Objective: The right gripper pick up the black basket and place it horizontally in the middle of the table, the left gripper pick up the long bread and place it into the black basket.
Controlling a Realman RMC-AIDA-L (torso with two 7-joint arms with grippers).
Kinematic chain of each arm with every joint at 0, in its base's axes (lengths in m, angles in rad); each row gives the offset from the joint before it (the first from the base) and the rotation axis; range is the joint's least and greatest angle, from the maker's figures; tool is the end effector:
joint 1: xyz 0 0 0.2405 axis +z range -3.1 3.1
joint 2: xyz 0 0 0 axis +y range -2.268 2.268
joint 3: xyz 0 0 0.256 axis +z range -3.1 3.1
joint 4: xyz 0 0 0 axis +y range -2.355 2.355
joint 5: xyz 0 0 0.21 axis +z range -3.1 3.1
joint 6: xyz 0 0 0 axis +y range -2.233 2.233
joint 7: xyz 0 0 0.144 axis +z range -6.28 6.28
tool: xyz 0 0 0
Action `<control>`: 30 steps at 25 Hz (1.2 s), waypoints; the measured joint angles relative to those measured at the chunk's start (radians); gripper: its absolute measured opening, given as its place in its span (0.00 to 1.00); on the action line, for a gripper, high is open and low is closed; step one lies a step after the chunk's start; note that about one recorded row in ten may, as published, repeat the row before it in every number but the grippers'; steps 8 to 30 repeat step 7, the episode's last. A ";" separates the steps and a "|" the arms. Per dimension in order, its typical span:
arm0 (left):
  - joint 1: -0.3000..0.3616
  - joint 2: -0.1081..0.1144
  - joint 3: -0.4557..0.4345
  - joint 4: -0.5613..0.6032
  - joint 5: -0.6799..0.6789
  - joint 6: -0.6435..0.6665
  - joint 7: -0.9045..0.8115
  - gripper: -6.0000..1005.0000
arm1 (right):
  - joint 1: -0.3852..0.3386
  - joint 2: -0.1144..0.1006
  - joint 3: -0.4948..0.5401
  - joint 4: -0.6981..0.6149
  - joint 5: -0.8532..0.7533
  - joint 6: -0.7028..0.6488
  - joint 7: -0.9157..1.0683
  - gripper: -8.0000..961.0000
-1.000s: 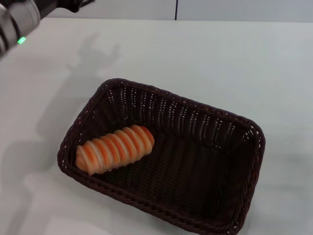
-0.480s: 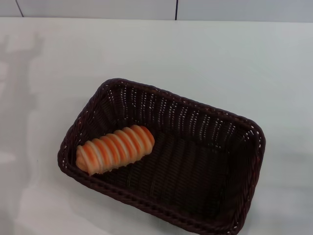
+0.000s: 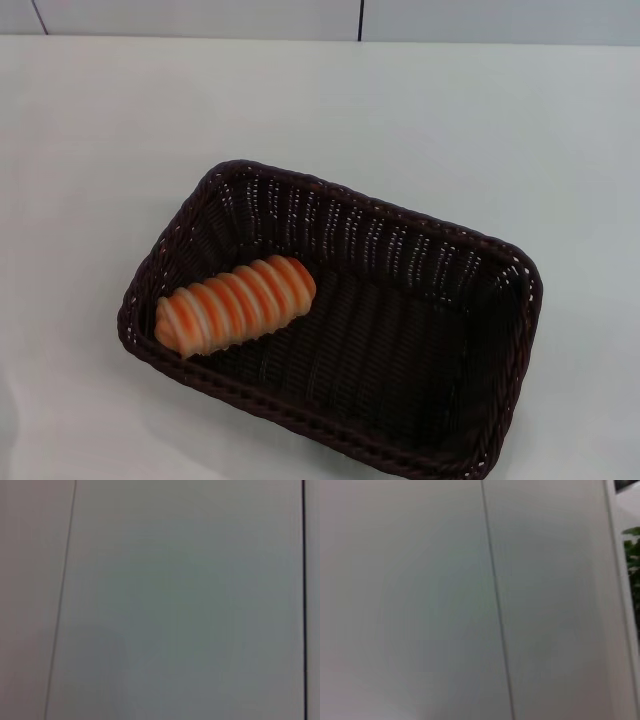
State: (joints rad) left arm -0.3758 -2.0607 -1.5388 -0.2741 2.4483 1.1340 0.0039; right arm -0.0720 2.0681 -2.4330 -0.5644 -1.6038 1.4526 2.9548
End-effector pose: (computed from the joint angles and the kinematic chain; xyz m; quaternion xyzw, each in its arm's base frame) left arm -0.3727 0.3325 0.0788 -0.4895 -0.2599 -0.2856 0.7818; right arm 0.4029 0.1616 0.0261 -0.3808 0.3479 0.2238 0.8270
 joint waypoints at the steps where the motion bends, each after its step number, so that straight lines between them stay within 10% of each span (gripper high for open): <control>1: 0.014 -0.003 0.000 0.004 -0.001 -0.001 0.005 0.83 | -0.002 0.001 -0.001 0.005 0.002 0.010 0.000 0.86; 30: 0.027 -0.008 0.009 0.021 -0.001 -0.008 0.013 0.83 | -0.003 0.005 -0.018 0.020 -0.010 0.040 0.000 0.86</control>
